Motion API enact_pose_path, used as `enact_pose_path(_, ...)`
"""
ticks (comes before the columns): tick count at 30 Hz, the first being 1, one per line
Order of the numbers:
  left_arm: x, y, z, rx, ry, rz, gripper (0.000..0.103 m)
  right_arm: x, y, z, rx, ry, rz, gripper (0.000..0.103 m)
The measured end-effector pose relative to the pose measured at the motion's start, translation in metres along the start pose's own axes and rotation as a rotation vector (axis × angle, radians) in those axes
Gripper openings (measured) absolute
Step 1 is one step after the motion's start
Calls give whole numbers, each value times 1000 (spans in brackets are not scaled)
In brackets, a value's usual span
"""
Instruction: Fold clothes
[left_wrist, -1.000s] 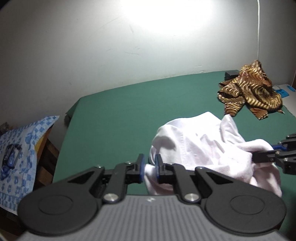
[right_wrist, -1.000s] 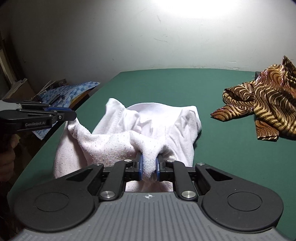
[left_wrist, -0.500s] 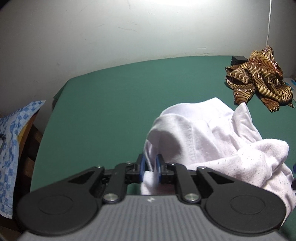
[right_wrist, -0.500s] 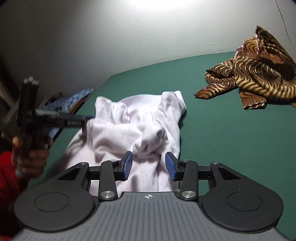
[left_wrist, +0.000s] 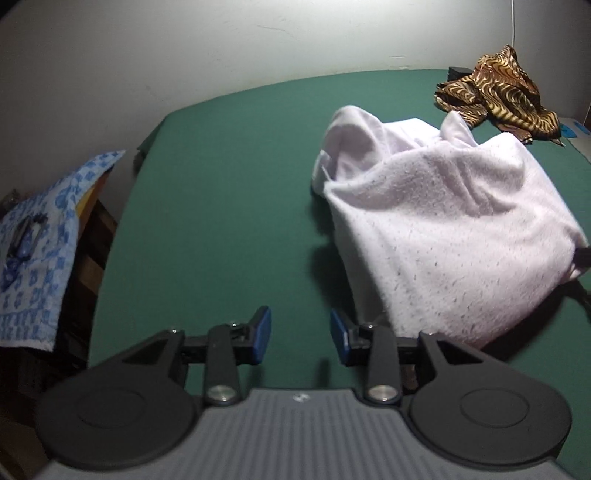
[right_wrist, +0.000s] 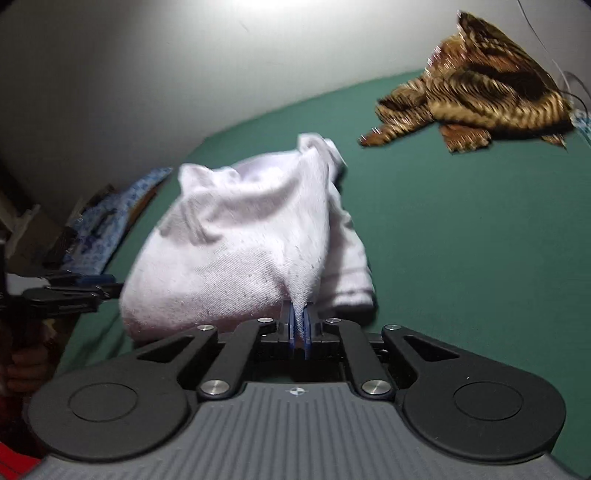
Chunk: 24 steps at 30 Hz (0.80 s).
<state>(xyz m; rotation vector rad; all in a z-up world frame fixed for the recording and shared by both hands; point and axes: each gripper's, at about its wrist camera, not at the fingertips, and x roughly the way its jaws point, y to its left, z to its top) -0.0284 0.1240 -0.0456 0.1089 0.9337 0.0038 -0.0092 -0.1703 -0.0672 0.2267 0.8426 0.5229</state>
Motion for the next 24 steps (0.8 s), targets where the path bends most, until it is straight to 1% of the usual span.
enact_pose_path(2, 1, -11, -3, -4, 5, -23, 36, -2, 2, -3, -22, -2, -31, 6)
enact_pose_path(3, -1, -16, -4, 3, -6, -23, 36, -2, 4, -5, -32, -3, -47, 9)
enact_pose_path(5, -8, -21, -6, 15, -27, -28, 36, -5, 5, -4, -53, -23, -75, 25)
enact_pose_path(6, -11, -22, -6, 14, -32, -35, 36, -8, 5, 2, -63, -50, -86, 44)
enact_pose_path(7, -13, -20, -6, 10, -32, -42, 36, -5, 5, 6, -77, -53, -86, 56)
enact_pose_path(9, -17, -17, -7, 2, -30, -55, 39, 6, 5, 14, -110, -36, -73, 57)
enact_pose_path(10, -20, -15, -7, -4, -31, -56, 40, 14, 3, 16, -121, -21, -87, 58)
enact_pose_path(11, -23, -12, -7, -12, -35, -57, 44, 23, -1, 18, -128, -3, -110, 58)
enact_pose_path(12, -26, -10, -7, -19, -39, -58, 46, 29, -4, 18, -117, 11, -106, 58)
enact_pose_path(14, -31, -8, -9, -27, -49, -60, 50, 36, -11, 16, -78, 37, -74, 51)
enact_pose_path(16, -35, -6, -11, -34, -56, -64, 53, 33, -9, 16, -65, 63, -22, 19)
enact_pose_path(19, -26, -13, -12, -41, -45, -85, 55, 20, 4, 10, -29, 110, 64, 17)
enact_pose_path(20, -23, -15, -12, -44, -41, -92, 55, 20, 4, 7, -2, 123, 70, 16)
enact_pose_path(22, -17, -20, -13, -48, -34, -106, 54, 25, -11, 3, 139, 142, 44, 10)
enact_pose_path(24, -17, -22, -13, -45, -37, -118, 50, 21, -17, 1, 209, 117, 45, 10)
